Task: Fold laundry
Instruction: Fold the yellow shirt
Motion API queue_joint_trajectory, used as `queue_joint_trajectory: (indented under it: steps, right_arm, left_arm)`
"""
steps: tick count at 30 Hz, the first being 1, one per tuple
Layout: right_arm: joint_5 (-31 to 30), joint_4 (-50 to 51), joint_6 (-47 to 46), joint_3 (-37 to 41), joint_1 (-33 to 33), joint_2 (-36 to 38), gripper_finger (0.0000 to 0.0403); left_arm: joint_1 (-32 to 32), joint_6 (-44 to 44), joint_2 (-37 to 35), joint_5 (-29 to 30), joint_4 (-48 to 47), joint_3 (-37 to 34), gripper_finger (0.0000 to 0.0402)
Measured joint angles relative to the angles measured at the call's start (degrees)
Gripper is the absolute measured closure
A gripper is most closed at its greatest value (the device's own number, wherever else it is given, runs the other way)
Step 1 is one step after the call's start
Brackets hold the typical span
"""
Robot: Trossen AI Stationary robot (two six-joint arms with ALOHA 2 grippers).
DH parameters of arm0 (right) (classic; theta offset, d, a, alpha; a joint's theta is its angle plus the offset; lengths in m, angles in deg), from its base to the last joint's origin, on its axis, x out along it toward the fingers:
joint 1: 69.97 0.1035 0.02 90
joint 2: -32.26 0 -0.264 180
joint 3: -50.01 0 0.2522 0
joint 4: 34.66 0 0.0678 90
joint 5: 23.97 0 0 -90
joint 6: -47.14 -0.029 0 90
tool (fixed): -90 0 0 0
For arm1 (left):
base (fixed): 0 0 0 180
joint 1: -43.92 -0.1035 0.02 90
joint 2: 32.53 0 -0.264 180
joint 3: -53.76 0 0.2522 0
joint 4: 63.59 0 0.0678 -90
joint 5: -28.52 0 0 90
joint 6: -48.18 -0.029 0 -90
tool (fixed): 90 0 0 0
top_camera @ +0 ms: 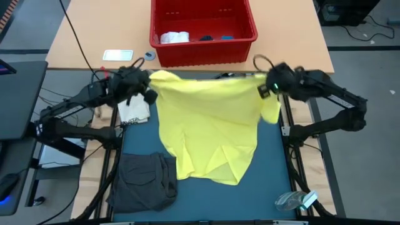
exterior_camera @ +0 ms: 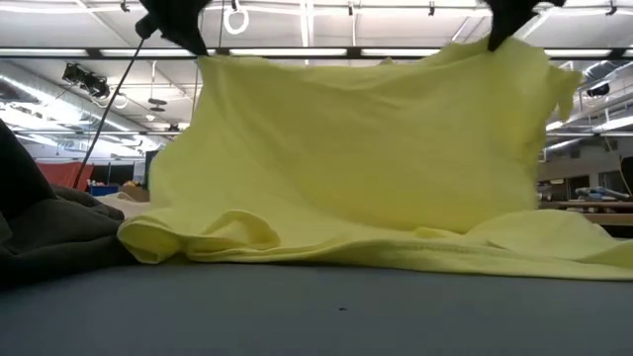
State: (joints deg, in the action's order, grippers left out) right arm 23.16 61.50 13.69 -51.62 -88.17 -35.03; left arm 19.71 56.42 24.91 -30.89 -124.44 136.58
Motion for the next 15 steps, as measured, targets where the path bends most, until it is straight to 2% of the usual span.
queue_joint_trajectory:
  steps: [4,7,9,11,15]
  right_arm:
    - [-3.22,-14.21,11.62,0.0,-10.44,-5.06,0.0389]
    - [3.57,-21.62,16.31,0.0,-16.77,-9.32,0.0357]
    - [9.64,-22.08,16.24,0.0,-19.21,-11.78,0.0324]
    - [13.21,-19.73,13.51,0.0,-20.14,-13.44,0.0288]
    - [13.86,-11.34,8.85,0.0,-17.69,-14.19,0.0228]
  left_arm:
    - [-10.12,-5.73,5.68,-3.31,2.9,-0.07,0.0399]
    - [-15.49,-6.0,11.14,-6.88,4.7,-0.09,0.0376]
    - [-17.32,-5.31,14.43,-9.16,4.49,-0.09,0.0346]
    - [-17.87,-3.3,16.7,-11.82,1.97,-0.1,0.0314]
    - [-16.96,-0.13,18.06,-13.99,-5.66,-0.13,0.0252]
